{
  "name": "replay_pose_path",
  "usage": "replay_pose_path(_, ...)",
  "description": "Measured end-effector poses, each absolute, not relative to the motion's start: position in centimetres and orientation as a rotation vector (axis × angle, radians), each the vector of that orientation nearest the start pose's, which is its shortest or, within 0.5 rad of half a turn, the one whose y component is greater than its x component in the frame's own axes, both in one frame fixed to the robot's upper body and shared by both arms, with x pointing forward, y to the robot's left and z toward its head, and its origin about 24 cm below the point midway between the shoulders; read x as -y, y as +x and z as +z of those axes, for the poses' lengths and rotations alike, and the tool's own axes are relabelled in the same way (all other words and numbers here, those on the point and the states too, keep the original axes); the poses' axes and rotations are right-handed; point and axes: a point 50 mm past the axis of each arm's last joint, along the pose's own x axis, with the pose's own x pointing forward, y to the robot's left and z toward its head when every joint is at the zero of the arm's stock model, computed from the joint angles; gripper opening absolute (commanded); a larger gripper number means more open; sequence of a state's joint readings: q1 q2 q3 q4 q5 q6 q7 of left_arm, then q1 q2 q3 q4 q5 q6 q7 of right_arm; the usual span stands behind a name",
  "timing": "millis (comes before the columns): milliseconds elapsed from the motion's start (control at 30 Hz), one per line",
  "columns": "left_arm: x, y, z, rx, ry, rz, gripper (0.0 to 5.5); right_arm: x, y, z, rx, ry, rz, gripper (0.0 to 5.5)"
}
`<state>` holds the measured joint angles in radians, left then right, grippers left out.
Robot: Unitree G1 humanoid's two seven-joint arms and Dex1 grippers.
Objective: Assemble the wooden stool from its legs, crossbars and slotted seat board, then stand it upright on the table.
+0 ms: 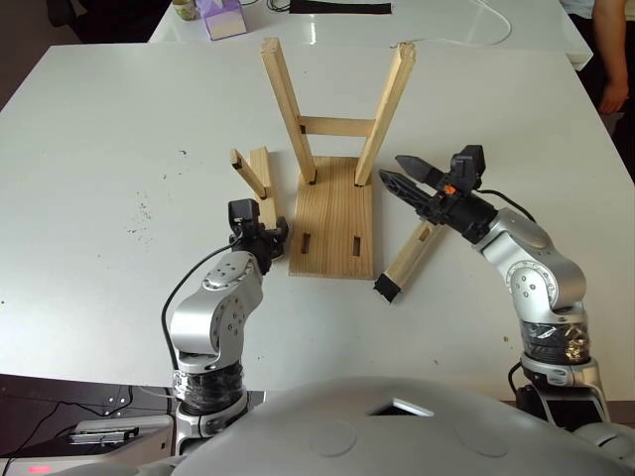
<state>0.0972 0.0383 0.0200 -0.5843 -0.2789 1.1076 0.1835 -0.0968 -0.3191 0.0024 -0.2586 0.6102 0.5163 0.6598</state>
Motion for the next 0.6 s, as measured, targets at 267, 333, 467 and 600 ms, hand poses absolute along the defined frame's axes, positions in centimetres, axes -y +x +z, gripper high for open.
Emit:
replay_pose_path(267,-15.7,18.9,5.3,-0.691,-0.016,-0.06,2.72,13.3,24.2,8.9,-0.113,0.33,0.878,2.78)
replay_pose_path(333,-16.1,18.6,5.3,-0.696,0.002,-0.072,2.44,13.3,24.0,8.6,-0.121,0.328,0.86,2.78)
replay_pose_path(467,-16.7,18.4,5.3,-0.707,0.033,-0.099,2.05,13.1,24.2,8.7,-0.098,0.329,0.805,2.78)
replay_pose_path(600,-17.3,18.7,5.3,-0.708,0.057,-0.14,2.05,13.7,25.1,8.9,-0.116,0.328,0.653,2.78)
